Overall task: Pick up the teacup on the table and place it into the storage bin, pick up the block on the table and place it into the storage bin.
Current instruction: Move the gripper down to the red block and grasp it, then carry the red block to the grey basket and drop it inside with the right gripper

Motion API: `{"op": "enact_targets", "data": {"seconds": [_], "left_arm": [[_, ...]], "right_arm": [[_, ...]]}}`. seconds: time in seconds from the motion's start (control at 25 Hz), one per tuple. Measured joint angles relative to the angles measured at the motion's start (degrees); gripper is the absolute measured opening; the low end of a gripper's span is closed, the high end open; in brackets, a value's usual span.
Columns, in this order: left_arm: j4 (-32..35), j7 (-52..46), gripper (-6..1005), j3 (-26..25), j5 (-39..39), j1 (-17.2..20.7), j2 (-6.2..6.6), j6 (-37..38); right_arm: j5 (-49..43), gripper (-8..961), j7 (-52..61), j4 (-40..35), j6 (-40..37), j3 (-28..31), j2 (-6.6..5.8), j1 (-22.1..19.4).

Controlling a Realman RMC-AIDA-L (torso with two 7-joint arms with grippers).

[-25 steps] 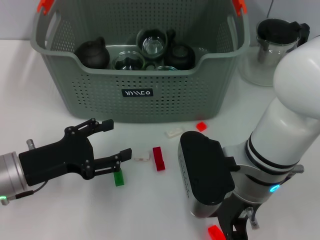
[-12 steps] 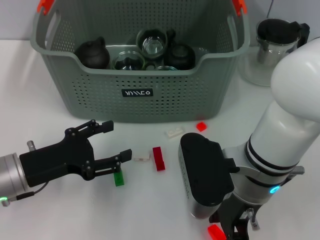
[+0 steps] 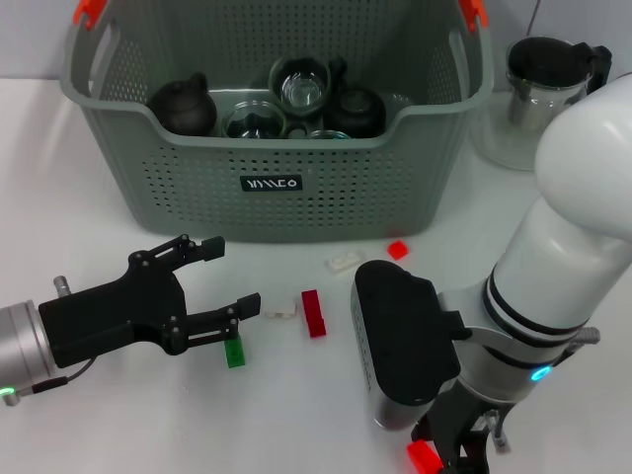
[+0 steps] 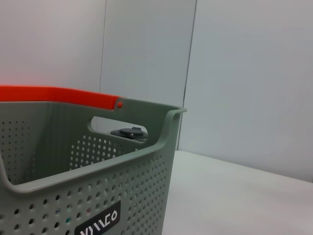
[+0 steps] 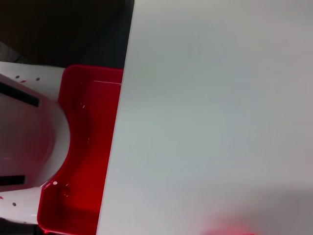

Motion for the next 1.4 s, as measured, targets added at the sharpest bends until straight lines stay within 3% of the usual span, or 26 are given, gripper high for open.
{"op": "enact_targets", "data": {"seconds": [0.28,0.64,1.12,1.4], "left_arm": [[0.00,0.00,870,-0.09,0.01,0.09,0.07,0.01],[0.03,0.65,870,-0.70,0.02,0.42,0.24,0.01],[0.14,1.28,870,-0.71,0.03,0.44,0.26,0.01],[0.34,1.32,870,-0.77,0.09,0.78,0.26,0.01]], "right_arm": [[0.00,518,0.53,-3.53,-0.84,2.27,-0.44,-0.37],[-0.35,476,-1.89,-3.94,-4.63,15.29,-0.67,0.88],[-2.21,459,-9.41,4.69,-0.87,34.43,-0.83,3.17],[-1.56,448,-10.21,4.00,-0.34,38.64,-0.86,2.87]]}}
